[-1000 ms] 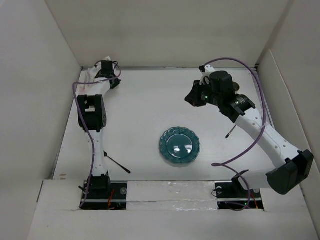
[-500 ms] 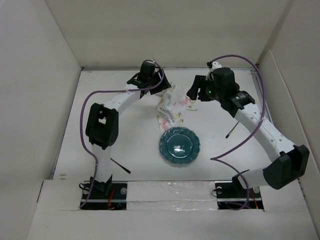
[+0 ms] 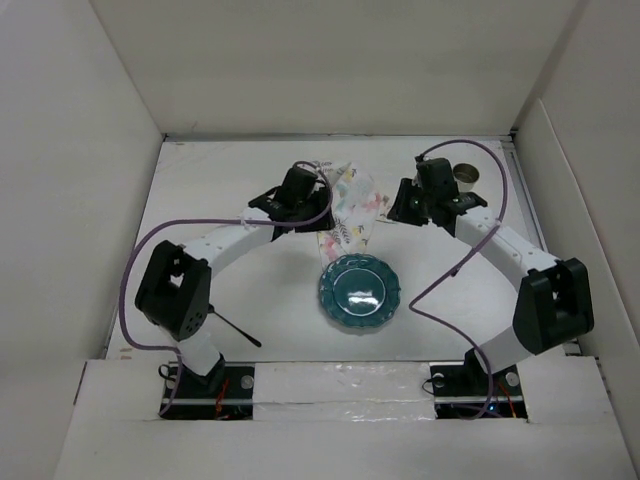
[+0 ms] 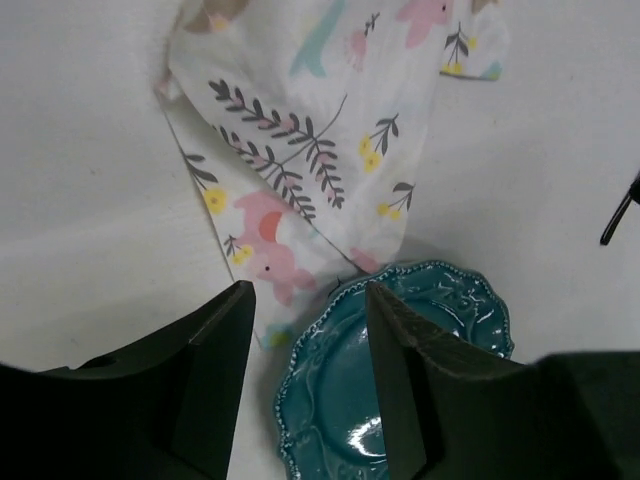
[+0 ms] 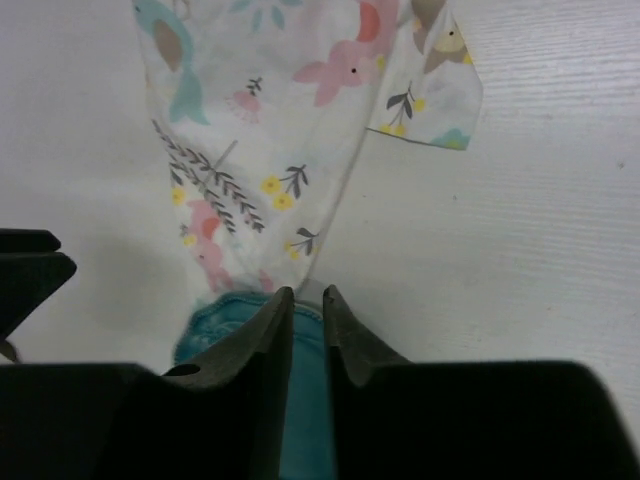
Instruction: Set the dinner table for one person
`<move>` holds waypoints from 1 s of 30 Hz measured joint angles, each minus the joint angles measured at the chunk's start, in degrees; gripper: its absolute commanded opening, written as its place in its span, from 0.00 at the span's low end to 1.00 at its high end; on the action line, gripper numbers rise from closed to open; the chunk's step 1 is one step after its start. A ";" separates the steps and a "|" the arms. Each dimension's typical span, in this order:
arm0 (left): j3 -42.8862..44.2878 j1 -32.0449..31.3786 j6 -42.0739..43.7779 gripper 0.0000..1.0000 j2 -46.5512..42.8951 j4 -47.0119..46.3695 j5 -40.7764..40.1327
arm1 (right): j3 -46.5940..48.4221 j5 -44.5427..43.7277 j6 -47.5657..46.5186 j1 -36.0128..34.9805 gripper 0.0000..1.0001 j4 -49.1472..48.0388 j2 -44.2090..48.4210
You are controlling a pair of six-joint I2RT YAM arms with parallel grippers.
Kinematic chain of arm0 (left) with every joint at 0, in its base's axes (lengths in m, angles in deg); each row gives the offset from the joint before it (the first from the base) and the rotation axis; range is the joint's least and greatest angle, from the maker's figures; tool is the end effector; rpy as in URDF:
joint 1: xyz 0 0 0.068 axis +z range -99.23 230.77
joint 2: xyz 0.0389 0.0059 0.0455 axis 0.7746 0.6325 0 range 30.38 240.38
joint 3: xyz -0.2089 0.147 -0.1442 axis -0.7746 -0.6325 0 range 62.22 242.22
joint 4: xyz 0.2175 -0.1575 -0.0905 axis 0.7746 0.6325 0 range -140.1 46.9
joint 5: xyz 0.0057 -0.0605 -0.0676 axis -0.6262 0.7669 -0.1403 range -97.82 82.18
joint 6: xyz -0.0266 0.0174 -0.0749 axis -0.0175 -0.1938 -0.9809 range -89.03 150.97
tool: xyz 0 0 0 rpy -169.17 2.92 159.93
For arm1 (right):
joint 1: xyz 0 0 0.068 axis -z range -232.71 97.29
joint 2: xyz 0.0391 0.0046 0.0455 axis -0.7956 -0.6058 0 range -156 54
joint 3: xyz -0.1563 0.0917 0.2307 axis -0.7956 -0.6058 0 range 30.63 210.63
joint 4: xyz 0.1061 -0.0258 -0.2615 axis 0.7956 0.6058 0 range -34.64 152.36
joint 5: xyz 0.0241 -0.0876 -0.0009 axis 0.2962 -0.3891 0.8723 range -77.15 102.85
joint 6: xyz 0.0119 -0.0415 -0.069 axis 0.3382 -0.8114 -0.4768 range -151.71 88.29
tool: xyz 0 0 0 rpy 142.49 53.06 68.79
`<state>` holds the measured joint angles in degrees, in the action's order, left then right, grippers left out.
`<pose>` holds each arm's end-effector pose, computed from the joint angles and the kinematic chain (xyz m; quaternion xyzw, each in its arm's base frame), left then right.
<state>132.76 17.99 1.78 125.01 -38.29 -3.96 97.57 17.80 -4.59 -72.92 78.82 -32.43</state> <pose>0.3585 -0.2364 0.2583 0.0431 0.8892 -0.2597 0.3742 0.3552 0.1372 0.2667 0.0380 0.9154 0.1963 0.3493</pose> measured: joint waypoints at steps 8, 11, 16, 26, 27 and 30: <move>2.75 -2.58 1.11 0.57 10.88 -0.96 0.59 | 1.81 -2.49 3.17 4.04 0.60 -1.62 -9.79; 8.92 -5.84 2.64 0.56 17.11 -0.09 -1.38 | 5.84 -4.83 3.37 5.35 0.59 -0.98 -16.92; 16.24 -11.08 4.74 0.56 22.97 1.18 -4.02 | 11.67 -7.23 3.54 5.90 0.59 1.40 -25.77; 18.10 -11.87 7.91 0.51 26.34 2.56 -6.99 | 20.31 -7.96 5.29 5.90 0.42 5.03 -32.22; 18.23 -11.91 8.28 0.50 26.71 2.38 -7.34 | 20.46 -7.91 5.55 5.90 0.41 5.22 -32.63; 18.71 -12.13 8.96 0.42 27.15 2.16 -7.63 | 21.31 -7.72 6.19 5.90 0.33 5.75 -33.09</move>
<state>151.47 5.86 10.74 152.16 -36.12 -11.59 118.88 10.09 1.59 -67.02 84.57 -65.52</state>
